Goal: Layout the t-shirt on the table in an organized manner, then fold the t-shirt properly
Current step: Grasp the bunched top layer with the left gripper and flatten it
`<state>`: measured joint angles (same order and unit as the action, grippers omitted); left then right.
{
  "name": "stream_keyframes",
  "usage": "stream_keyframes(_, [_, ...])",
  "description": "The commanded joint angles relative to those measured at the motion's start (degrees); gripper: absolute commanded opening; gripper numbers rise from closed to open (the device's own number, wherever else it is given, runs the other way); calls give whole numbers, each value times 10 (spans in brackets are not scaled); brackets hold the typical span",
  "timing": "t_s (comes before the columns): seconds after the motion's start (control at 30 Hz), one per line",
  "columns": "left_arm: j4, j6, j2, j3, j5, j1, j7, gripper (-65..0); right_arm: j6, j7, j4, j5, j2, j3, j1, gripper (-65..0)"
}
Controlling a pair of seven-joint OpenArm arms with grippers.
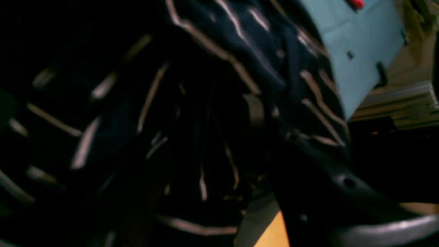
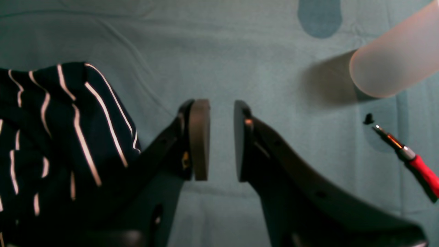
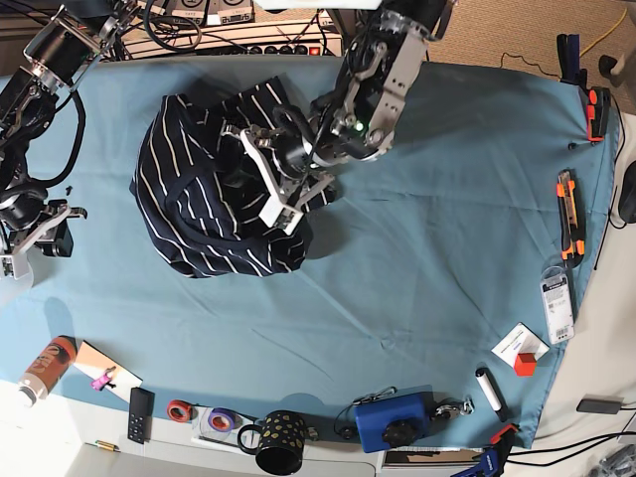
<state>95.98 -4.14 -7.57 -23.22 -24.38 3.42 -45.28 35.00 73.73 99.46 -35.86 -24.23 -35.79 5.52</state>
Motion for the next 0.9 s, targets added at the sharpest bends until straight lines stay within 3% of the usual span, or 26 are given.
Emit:
stream_keyframes(0.0, [2, -4, -14, -2, -13, -12, 13, -437, 2, -7, 9, -5, -12, -3, 10, -523])
stream_keyframes(0.53, [-4, -5, -14, -2, -35, -48, 23, -437, 1, -1, 9, -5, -12, -3, 10, -523])
stream_keyframes(0.73, [-4, -80, -14, -3, -6, -62, 33, -437, 2, -1, 9, -5, -12, -3, 10, -523])
stream_keyframes(0.87, [-3, -95, -14, -3, 1, -61, 33, -413, 2, -3, 9, -5, -12, -3, 10, -523])
